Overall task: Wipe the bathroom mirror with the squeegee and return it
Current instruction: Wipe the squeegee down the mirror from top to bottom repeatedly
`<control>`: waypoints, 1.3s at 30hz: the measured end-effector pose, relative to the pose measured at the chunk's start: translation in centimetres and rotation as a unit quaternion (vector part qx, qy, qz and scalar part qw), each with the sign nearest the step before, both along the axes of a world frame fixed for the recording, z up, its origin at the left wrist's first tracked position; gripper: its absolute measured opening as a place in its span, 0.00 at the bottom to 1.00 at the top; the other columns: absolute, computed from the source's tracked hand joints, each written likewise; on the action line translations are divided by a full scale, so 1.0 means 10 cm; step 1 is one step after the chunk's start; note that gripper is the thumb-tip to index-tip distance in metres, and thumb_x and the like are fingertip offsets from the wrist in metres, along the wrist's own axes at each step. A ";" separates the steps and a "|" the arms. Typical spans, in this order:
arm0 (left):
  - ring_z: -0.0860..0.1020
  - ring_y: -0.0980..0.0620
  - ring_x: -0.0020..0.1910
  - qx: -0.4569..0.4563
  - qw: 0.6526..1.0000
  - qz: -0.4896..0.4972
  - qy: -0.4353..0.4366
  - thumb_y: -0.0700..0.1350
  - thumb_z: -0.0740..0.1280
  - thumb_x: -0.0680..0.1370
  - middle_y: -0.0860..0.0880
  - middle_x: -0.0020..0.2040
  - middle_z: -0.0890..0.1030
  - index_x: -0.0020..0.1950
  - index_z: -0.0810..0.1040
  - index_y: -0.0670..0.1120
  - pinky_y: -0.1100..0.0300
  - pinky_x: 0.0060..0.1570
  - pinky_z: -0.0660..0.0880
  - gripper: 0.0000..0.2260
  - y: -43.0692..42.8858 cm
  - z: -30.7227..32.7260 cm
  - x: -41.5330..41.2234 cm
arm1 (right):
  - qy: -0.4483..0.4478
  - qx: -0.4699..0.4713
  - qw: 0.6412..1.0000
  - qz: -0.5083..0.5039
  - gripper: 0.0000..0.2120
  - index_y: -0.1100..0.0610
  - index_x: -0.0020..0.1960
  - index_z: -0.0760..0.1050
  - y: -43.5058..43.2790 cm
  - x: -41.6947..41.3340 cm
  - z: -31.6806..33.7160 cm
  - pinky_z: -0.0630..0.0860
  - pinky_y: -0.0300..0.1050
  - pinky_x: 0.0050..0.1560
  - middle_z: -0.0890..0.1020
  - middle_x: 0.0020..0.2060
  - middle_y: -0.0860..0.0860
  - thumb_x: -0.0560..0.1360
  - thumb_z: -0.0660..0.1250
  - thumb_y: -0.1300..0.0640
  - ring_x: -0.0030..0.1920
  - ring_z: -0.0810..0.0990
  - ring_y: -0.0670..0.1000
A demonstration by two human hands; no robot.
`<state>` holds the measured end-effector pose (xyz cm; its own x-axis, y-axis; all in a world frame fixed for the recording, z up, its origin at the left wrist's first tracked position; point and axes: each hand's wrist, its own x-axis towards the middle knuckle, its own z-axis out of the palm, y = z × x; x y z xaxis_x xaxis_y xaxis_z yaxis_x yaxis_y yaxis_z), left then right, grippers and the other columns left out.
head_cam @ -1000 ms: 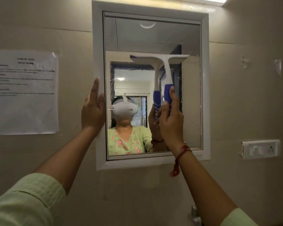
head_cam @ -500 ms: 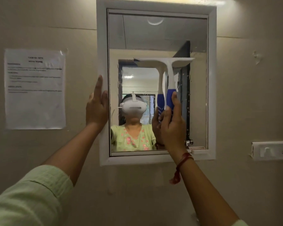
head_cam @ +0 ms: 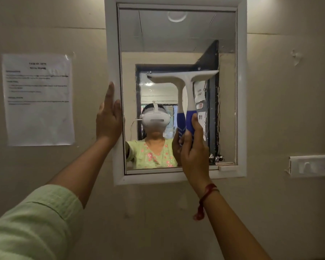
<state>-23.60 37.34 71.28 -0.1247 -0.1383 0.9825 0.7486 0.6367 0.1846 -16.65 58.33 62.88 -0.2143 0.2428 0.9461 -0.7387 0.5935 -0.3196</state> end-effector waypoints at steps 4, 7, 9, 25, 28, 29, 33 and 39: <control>0.72 0.45 0.60 0.003 1.000 0.002 0.000 0.47 0.53 0.82 0.45 0.72 0.66 0.75 0.56 0.50 0.62 0.54 0.64 0.20 0.01 -0.01 0.01 | -0.042 0.022 0.999 0.004 0.20 0.37 0.71 0.49 0.01 0.09 -0.50 0.80 0.44 0.43 0.77 0.58 0.60 0.81 0.47 0.49 0.48 0.80 0.53; 0.75 0.48 0.54 0.003 1.000 0.003 -0.004 0.48 0.53 0.82 0.43 0.70 0.68 0.75 0.56 0.51 0.64 0.51 0.63 0.20 0.00 -0.01 0.03 | -0.042 0.027 0.999 -0.003 0.21 0.35 0.70 0.48 0.01 0.14 -0.61 0.77 0.39 0.41 0.78 0.56 0.59 0.81 0.48 0.50 0.46 0.80 0.52; 0.76 0.53 0.45 0.006 1.000 0.007 -0.009 0.48 0.53 0.82 0.41 0.68 0.70 0.75 0.56 0.51 0.65 0.48 0.62 0.20 0.00 -0.01 0.03 | -0.040 0.019 0.999 0.007 0.22 0.41 0.73 0.52 0.01 0.13 -0.45 0.78 0.42 0.42 0.78 0.55 0.59 0.80 0.50 0.52 0.47 0.79 0.52; 0.72 0.43 0.61 0.005 1.000 0.004 0.000 0.48 0.53 0.82 0.44 0.70 0.68 0.75 0.56 0.50 0.54 0.57 0.68 0.20 0.01 0.00 0.04 | -0.040 -0.027 0.999 -0.001 0.22 0.37 0.72 0.49 0.08 0.12 -0.53 0.76 0.37 0.41 0.79 0.52 0.54 0.81 0.50 0.50 0.42 0.78 0.46; 0.72 0.43 0.61 0.006 1.000 0.004 0.000 0.47 0.53 0.82 0.44 0.70 0.68 0.75 0.56 0.49 0.55 0.56 0.67 0.20 0.01 0.00 0.05 | -0.036 -0.031 0.999 0.014 0.22 0.41 0.73 0.51 0.09 0.10 -0.48 0.78 0.43 0.45 0.78 0.53 0.58 0.81 0.49 0.49 0.45 0.79 0.51; 0.72 0.43 0.61 0.004 1.000 0.005 0.001 0.47 0.53 0.82 0.44 0.70 0.68 0.75 0.56 0.49 0.56 0.56 0.67 0.20 0.01 -0.01 0.04 | -0.039 -0.025 0.999 0.003 0.21 0.40 0.72 0.51 0.10 0.09 -0.56 0.77 0.41 0.42 0.78 0.53 0.58 0.80 0.49 0.49 0.43 0.79 0.50; 0.73 0.44 0.59 0.000 1.000 0.008 0.006 0.47 0.53 0.82 0.43 0.70 0.69 0.75 0.56 0.49 0.58 0.53 0.67 0.20 0.00 0.00 0.03 | -0.073 -0.010 0.997 -0.024 0.23 0.37 0.71 0.50 0.10 0.14 -0.95 0.70 0.34 0.33 0.78 0.53 0.61 0.78 0.49 0.49 0.33 0.71 0.40; 0.72 0.43 0.61 0.003 1.000 0.009 0.005 0.47 0.53 0.82 0.46 0.72 0.66 0.75 0.56 0.49 0.57 0.56 0.67 0.20 0.00 0.00 0.01 | -0.041 -0.018 0.999 0.004 0.22 0.41 0.72 0.51 0.11 0.10 -0.56 0.74 0.33 0.39 0.78 0.50 0.54 0.80 0.50 0.49 0.41 0.77 0.45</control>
<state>-23.53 37.37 71.31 -0.1114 -0.1460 0.9830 0.7394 0.6487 0.1801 -15.60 59.44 57.26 -0.2936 0.2743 0.9157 -0.7141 0.5739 -0.4009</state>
